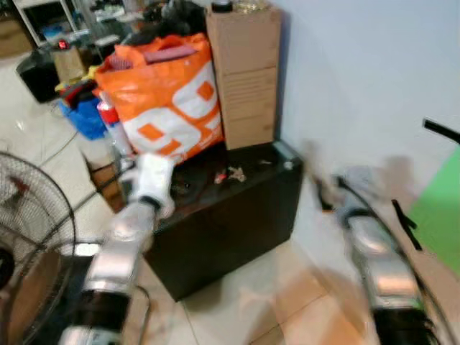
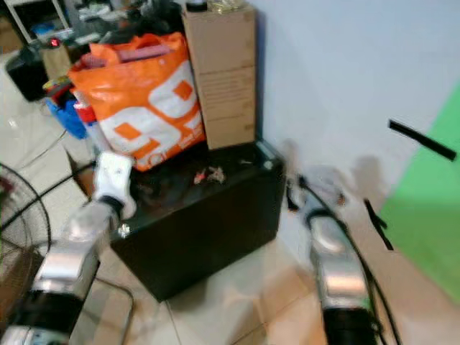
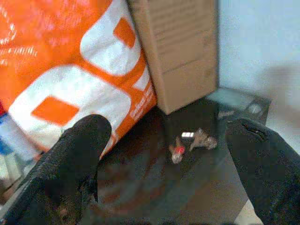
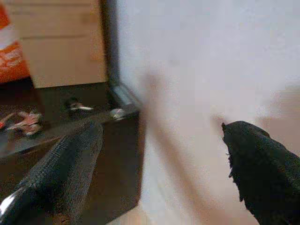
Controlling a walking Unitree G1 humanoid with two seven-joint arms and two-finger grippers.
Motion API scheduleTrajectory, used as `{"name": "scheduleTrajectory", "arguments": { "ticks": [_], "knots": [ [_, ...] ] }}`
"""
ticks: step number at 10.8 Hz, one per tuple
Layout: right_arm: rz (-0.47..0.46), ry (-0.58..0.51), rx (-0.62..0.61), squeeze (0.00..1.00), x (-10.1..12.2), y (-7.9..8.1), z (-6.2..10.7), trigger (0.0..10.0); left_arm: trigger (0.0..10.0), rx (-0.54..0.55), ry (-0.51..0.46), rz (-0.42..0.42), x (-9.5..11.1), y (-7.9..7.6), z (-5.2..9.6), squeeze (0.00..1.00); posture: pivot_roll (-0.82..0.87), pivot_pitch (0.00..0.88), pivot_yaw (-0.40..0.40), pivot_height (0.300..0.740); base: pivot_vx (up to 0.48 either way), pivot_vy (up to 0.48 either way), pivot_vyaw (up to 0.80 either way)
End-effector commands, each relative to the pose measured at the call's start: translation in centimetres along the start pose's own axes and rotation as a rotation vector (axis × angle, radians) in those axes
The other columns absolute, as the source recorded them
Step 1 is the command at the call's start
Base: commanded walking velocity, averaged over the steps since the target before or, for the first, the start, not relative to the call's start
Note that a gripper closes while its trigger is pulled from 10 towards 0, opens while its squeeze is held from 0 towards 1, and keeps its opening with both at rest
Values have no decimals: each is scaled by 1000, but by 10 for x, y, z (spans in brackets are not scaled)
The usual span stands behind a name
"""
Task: Hang keys on a hook
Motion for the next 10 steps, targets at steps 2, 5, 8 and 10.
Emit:
{"name": "scheduleTrajectory", "arguments": {
  "ticks": [2,5,8,10],
  "knots": [
    [-6,-38,30,0,10,11,-1,10000,10000,40,14,-15,-3,15,5,67,-111,0,84,740,321,0,0],
    [5,-45,55,0,10,15,-2,10000,10000,68,28,-34,-11,23,16,71,-87,0,56,740,320,0,0],
    [8,-41,67,0,9,18,-1,10000,10000,72,37,-49,-12,27,24,71,-74,0,48,740,317,0,0],
    [6,-37,73,0,6,20,0,10000,10000,71,42,-53,-14,27,27,71,-69,0,48,740,315,0,0]
  ]
}}
Point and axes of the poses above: a point about 5 cm out from each wrist's last joint towards the gripper, its own z axis pointing back from the gripper into the wrist, its own x axis along the axis of the wrist's last joint, y = z × x, the point moved 2 cm from there along -z, pointing out of the wrist towards the gripper, and after that the axes turned 12 degrees about z, right-handed, at the moved point
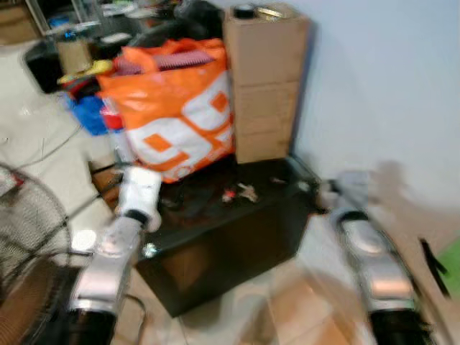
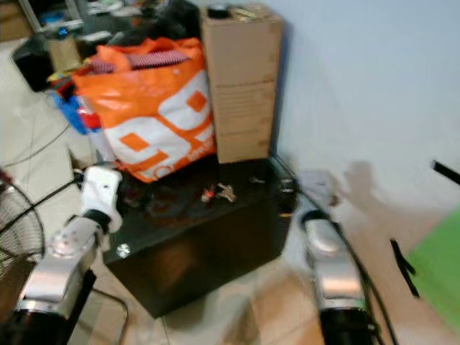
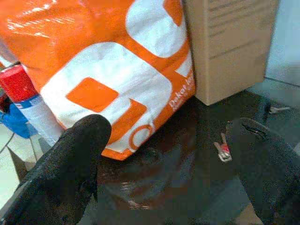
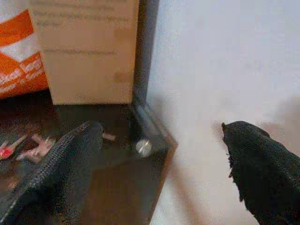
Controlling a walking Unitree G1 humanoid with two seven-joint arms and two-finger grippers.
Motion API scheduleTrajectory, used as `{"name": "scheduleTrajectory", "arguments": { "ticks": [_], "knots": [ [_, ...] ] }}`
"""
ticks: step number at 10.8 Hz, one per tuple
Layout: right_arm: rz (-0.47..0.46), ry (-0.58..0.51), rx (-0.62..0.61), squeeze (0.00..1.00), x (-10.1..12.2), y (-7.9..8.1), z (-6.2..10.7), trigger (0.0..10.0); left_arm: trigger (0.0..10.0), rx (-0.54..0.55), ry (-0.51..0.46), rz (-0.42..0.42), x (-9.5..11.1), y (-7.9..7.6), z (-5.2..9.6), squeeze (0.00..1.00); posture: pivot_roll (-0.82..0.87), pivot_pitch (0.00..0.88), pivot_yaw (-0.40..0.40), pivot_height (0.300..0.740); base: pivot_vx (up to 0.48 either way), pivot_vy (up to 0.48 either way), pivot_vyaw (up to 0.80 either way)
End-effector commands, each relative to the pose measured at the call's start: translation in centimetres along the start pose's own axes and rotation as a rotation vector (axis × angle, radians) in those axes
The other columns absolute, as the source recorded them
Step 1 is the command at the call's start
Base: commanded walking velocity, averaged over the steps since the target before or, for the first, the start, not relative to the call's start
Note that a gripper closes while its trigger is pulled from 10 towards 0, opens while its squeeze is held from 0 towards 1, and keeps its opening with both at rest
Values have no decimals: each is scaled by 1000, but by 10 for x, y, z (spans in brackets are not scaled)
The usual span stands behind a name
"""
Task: Hang keys on a hook
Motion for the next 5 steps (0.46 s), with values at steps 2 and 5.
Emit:
{"name": "scheduleTrajectory", "arguments": {
  "ticks": [2,5],
  "knots": [
    [-15,-24,27,0,6,12,0,10000,10000,12,5,-21,2,8,1,78,-83,0,60,740,307,0,0],
    [-18,-18,21,0,3,10,2,10000,10000,4,5,-23,2,6,0,82,-84,0,57,740,317,0,0]
  ]
}}
Point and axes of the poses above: a point about 5 cm out from each wrist's last joint towards the gripper, its own z axis pointing back from the gripper into the wrist, its own x axis along the axis of the wrist's last joint, y = z × x, the point moved 2 cm from there along -z, pointing out of the wrist towards the gripper, and after that the axes turned 12 degrees about z, right-handed, at the moved point
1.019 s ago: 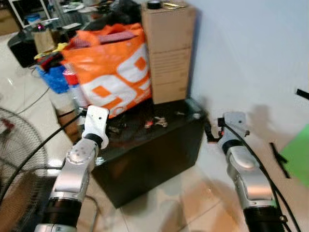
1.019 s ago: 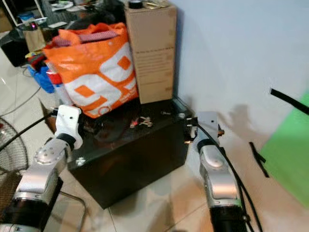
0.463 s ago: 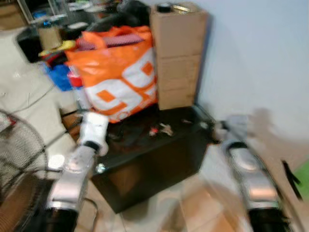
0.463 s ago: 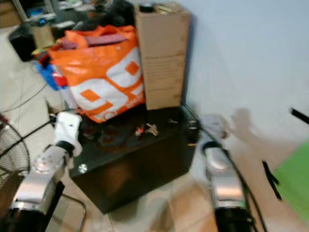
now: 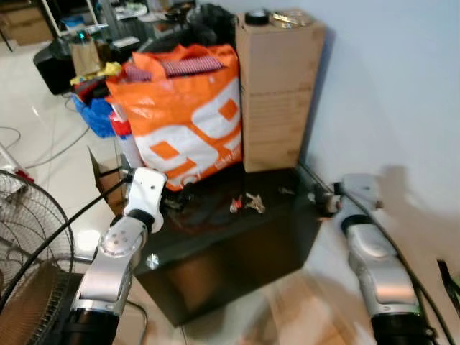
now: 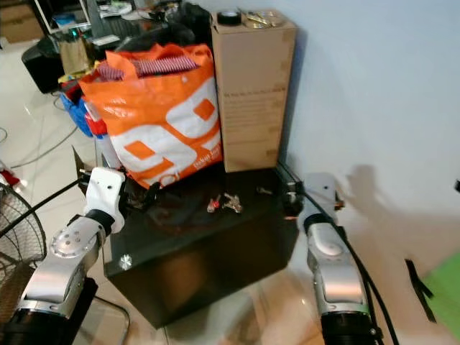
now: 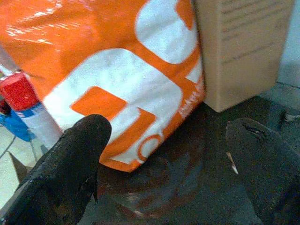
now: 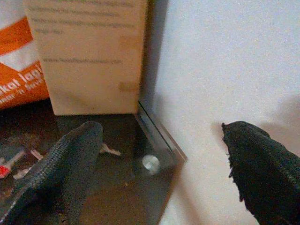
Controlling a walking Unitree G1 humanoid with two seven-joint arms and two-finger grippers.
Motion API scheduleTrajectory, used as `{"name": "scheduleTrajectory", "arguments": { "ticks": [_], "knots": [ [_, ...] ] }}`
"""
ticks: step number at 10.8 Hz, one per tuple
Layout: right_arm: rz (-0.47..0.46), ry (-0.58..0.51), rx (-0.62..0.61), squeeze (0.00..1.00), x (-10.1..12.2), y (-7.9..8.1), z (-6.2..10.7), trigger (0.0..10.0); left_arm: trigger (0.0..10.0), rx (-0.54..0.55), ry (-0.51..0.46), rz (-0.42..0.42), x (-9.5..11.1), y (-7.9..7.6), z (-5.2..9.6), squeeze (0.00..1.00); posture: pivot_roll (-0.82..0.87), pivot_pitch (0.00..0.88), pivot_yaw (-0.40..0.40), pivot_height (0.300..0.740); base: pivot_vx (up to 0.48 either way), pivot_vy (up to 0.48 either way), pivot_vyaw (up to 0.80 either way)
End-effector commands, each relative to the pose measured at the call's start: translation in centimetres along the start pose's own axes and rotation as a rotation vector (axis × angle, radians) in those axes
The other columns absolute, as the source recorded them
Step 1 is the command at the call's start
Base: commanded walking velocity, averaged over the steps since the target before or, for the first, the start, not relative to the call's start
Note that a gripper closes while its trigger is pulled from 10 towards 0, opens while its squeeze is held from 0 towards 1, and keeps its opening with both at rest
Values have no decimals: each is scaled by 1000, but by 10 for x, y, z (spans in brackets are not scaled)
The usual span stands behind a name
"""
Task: Hang keys on a hook
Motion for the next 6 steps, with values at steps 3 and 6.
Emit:
{"name": "scheduleTrajectory", "arguments": {
  "ticks": [3,6],
  "knots": [
    [-13,-27,31,0,9,12,-3,10000,10000,28,-8,-20,4,9,2,90,-74,0,48,740,309,0,0],
    [-13,-29,36,0,11,13,-4,10000,10000,40,-11,-14,4,9,2,102,-67,0,39,740,310,0,0]
  ]
}}
Point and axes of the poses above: a point about 5 cm out from each wrist's last joint towards the gripper, its own z axis pointing back from the gripper into the wrist, its own x axis along the axis of the wrist's last joint, y = z × x, the point moved 2 cm from there along -z, pointing out of the wrist towards the gripper, and after that the axes turned 12 degrees about z, right-handed, at the moved point
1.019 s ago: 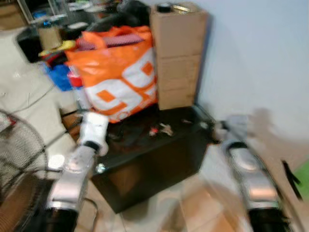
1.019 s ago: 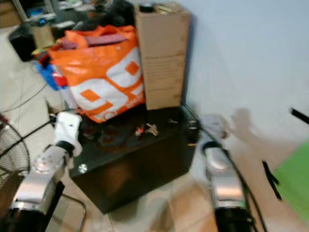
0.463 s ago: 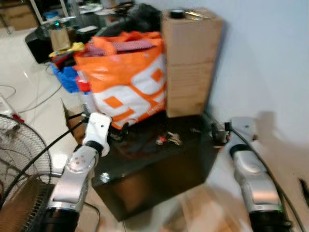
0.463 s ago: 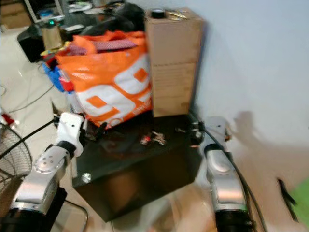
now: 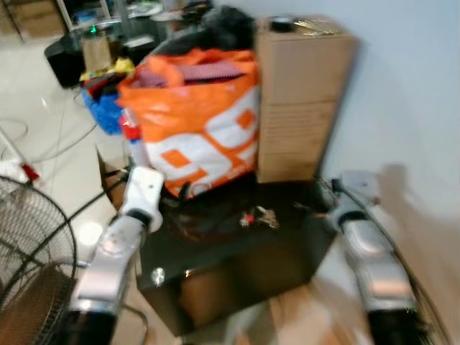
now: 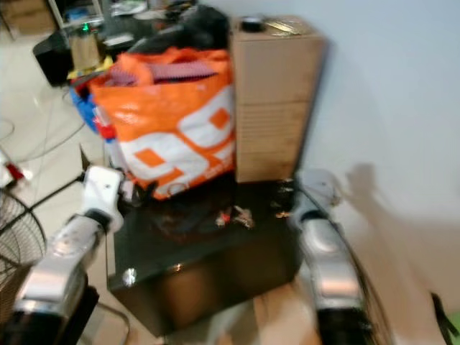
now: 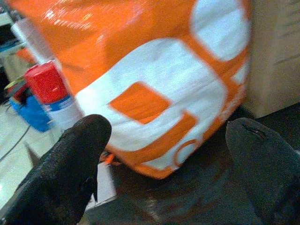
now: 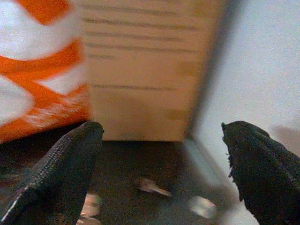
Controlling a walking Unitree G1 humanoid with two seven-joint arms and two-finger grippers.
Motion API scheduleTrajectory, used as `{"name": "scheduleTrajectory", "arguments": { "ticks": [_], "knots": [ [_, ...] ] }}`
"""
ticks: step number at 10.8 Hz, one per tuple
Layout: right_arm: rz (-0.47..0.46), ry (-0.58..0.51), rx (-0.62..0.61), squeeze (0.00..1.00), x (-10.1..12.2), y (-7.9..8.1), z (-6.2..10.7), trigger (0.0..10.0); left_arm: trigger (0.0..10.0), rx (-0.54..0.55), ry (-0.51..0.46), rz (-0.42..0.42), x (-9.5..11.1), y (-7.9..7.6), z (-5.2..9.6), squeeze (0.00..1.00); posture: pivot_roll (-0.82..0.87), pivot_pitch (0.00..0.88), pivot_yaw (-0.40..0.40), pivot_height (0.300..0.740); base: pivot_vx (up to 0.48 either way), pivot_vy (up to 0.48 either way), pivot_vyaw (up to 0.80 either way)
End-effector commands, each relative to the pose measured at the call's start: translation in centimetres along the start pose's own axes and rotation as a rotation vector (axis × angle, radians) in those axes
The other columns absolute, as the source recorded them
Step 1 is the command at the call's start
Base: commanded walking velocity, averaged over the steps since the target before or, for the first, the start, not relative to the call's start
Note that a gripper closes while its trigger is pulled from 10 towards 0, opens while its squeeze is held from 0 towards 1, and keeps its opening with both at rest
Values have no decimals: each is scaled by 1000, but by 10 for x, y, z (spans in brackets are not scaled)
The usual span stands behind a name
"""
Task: Hang keys on a hook
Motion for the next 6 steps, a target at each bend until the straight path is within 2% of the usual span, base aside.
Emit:
{"name": "scheduleTrajectory", "arguments": {
  "ticks": [1,6],
  "knots": [
    [9,6,-24,0,-3,-9,0,10000,10000,-3,-16,-5,5,-3,-2,98,-68,0,40,740,304,0,0],
    [-5,12,-40,0,-4,-12,1,10000,10000,-9,-20,-6,7,-5,-5,98,-85,0,60,740,311,0,0]
  ]
}}
Point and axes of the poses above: a point about 5 cm out from each wrist's last joint towards the gripper, its own z axis pointing back from the gripper into the wrist, its own x axis along the axis of the wrist's last joint, y = z × x, the point moved 2 cm from there along -z, pointing out of the wrist towards the gripper, and after that the axes turned 12 degrees about z, right-handed, at the moved point
